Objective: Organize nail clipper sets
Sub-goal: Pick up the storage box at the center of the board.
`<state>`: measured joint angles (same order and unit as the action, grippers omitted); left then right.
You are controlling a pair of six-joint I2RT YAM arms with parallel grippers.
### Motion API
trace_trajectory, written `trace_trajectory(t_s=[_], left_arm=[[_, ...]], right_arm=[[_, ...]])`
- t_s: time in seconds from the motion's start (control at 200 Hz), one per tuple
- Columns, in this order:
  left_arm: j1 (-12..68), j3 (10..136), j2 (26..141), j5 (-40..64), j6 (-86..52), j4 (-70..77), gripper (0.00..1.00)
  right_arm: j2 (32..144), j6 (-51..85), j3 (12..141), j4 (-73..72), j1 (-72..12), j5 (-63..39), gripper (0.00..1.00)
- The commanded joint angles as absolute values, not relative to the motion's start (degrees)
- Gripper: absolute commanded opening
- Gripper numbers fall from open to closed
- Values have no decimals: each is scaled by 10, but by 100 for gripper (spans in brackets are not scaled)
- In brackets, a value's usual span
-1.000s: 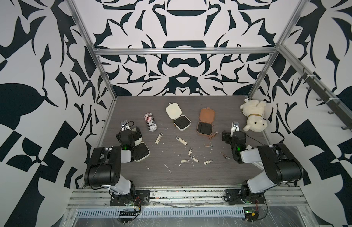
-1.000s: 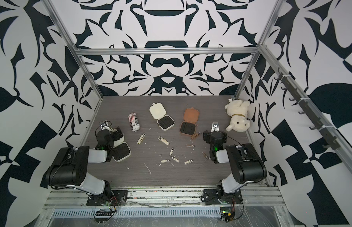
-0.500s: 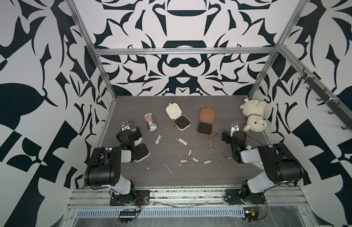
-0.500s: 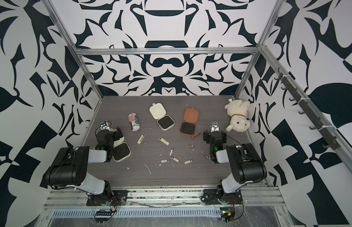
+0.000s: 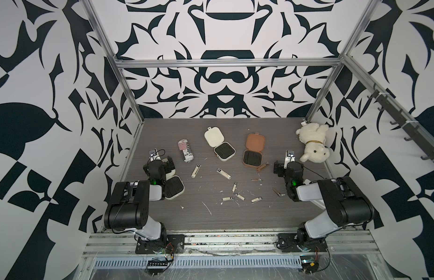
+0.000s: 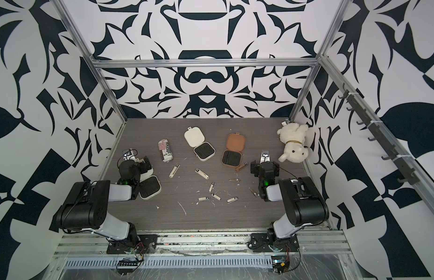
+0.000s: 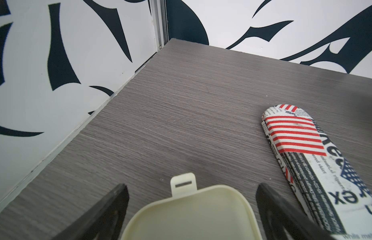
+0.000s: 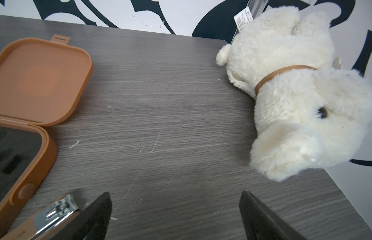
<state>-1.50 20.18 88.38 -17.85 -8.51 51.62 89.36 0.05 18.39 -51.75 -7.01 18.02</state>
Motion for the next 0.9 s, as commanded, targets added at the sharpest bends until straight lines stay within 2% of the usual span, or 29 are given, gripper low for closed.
trace_trajectory(t_s=[0.0, 0.355, 0.465, 0.6, 0.725, 0.77, 0.805, 0.895], left_arm=[[-17, 210, 887, -183, -80, 527, 100], [-17, 212, 889, -180, -76, 526, 100], [-17, 211, 881, -176, -68, 536, 100], [-17, 312, 803, -183, -87, 278, 100], [-17, 387, 746, -225, -176, 121, 100], [-17, 409, 735, -232, -223, 72, 100], [-17, 427, 704, -229, -264, 31, 100], [-17, 464, 668, -174, -340, -66, 100]], right_arm=[[891, 0, 198, -537, -73, 179, 100], [891, 0, 197, -538, -73, 178, 100], [857, 17, 210, -497, -73, 225, 100], [749, 36, 246, -347, -73, 262, 100], [637, 162, 262, -249, -73, 279, 99], [600, 204, 280, -181, -73, 265, 93], [578, 236, 298, -127, -73, 254, 85], [533, 278, 351, 23, -73, 195, 73]])
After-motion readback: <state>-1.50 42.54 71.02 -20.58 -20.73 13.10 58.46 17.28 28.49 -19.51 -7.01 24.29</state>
